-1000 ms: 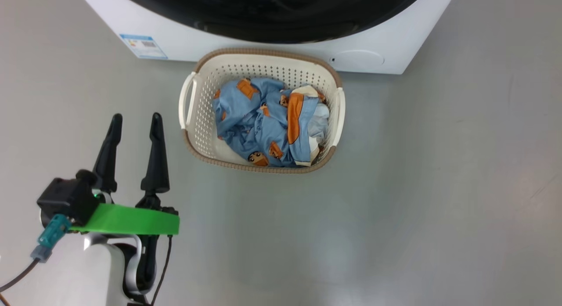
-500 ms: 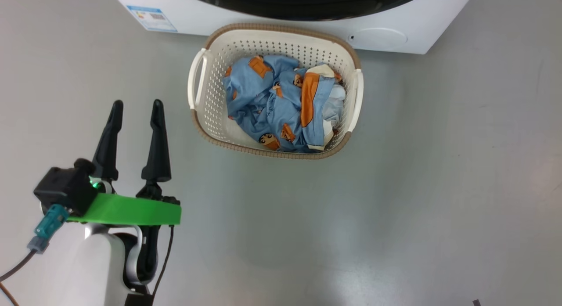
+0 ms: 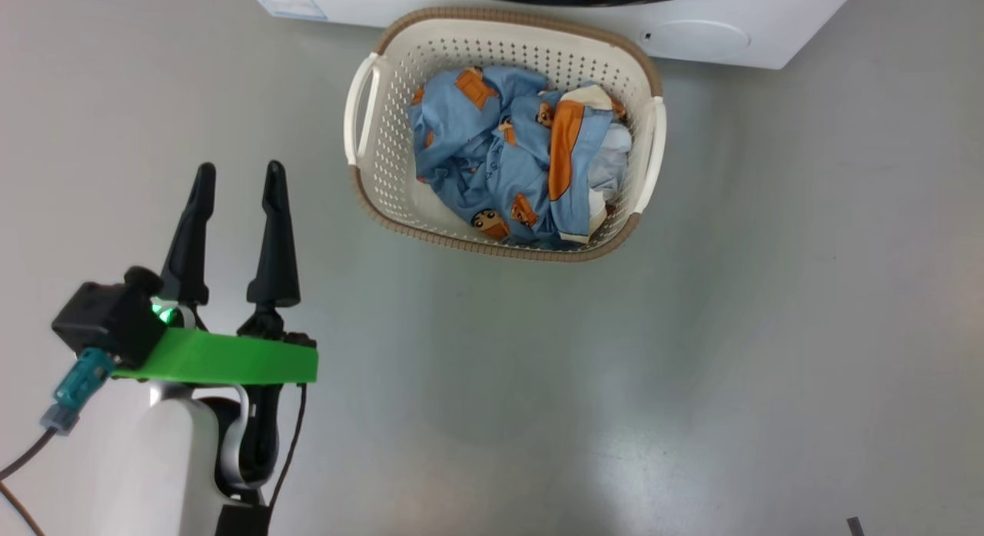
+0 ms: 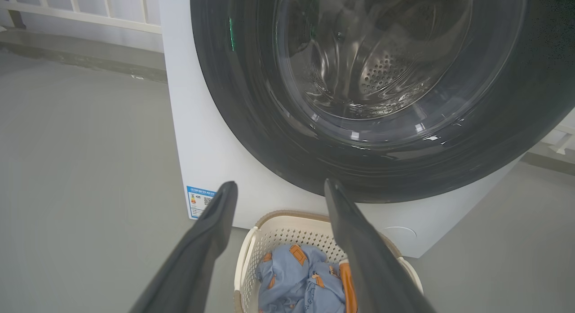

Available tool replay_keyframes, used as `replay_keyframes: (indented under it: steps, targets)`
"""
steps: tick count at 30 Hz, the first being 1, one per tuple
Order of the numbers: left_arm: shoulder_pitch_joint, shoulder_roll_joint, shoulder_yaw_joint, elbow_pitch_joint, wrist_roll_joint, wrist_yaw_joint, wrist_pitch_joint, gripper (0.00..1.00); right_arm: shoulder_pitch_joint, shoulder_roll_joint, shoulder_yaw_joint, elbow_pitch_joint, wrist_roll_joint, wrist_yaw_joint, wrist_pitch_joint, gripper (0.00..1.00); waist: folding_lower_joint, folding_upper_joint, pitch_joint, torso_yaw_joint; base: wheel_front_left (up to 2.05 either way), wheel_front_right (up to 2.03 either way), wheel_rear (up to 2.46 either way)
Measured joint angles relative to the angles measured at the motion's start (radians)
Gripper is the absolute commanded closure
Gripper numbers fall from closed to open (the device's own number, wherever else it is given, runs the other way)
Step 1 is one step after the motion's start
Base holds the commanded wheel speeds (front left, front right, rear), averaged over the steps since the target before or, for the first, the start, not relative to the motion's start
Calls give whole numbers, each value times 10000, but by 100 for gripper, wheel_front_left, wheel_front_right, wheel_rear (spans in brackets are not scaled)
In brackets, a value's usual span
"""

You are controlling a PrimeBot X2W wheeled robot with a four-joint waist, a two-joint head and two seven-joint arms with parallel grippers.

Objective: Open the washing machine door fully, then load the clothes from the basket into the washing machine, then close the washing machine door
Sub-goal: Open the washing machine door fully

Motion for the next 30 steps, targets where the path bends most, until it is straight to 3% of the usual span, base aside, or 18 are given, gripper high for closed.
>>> replay_keyframes:
  steps: [15, 30]
  targets:
    - [-52, -36, -40, 27, -196, 4, -2, 0, -495, -151, 621, 487, -238, -4, 777, 100, 0, 0, -13, 268, 0, 0, 0]
    - [498, -33, 71, 332, -203, 6, 0, 0, 1970, 33, 951, -270, -40, -4, 1356, 100, 0, 0, -1450, 219, 0, 0, 0]
